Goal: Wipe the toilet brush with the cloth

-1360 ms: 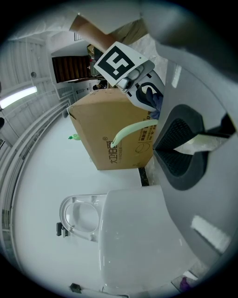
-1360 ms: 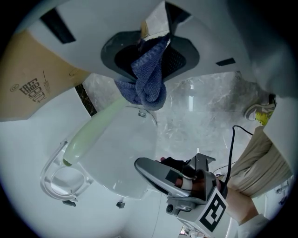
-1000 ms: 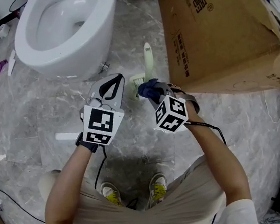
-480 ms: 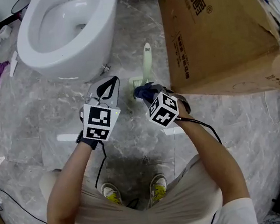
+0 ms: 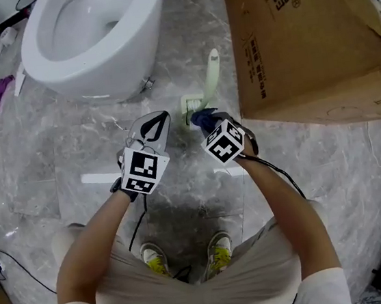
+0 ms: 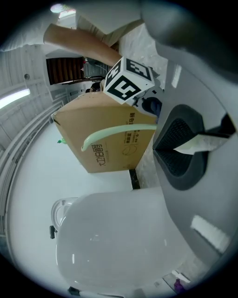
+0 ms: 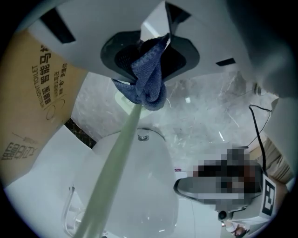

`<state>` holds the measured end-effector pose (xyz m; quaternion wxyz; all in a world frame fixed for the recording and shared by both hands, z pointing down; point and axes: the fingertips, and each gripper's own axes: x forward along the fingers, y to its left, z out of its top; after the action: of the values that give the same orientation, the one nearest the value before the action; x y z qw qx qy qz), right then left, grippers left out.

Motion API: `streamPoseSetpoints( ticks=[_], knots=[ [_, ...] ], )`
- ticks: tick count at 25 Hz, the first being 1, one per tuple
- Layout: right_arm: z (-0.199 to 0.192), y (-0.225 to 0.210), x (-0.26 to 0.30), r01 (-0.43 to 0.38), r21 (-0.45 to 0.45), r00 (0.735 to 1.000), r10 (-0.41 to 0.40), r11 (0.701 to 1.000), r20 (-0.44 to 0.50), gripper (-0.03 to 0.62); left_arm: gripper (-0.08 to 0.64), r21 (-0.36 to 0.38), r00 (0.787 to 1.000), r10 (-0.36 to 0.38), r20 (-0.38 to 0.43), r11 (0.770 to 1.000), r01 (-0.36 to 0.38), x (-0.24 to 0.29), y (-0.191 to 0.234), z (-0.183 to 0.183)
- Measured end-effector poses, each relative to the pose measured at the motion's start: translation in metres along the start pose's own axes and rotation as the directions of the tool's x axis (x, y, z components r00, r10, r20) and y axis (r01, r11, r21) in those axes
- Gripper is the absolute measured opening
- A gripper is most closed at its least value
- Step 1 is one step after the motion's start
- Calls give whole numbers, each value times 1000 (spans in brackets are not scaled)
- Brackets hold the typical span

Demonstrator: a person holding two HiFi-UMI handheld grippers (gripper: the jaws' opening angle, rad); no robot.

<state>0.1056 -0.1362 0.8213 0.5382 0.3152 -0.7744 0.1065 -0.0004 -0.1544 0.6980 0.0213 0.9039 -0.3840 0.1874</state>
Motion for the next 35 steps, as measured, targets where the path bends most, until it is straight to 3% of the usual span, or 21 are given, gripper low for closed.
streamPoseSetpoints(
  ticks=[4, 15, 21, 28, 35],
  knots=[
    [-1, -7, 5, -9, 101, 1000, 7, 995, 19, 104, 2, -60, 998, 49, 39, 997, -46, 15, 9, 15],
    [-3, 6, 16, -62, 160, 998, 58, 985, 26, 104, 2, -48, 1000, -20, -10, 999, 19, 10, -7, 2],
    [2, 1, -15, -55, 248, 992, 25, 967, 124, 104, 2, -105, 1000, 1, 1, 995, -1, 14, 3, 6],
    [11, -10, -59, -11, 288, 971, -59, 957, 232, 104, 2, -129, 1000, -16, 20, 991, 18, 22, -4, 14],
    [-3, -19, -35, 40, 305, 982, -94, 952, 164, 104, 2, -107, 1000, -26, 13, 994, 27, 18, -10, 14]
  ],
)
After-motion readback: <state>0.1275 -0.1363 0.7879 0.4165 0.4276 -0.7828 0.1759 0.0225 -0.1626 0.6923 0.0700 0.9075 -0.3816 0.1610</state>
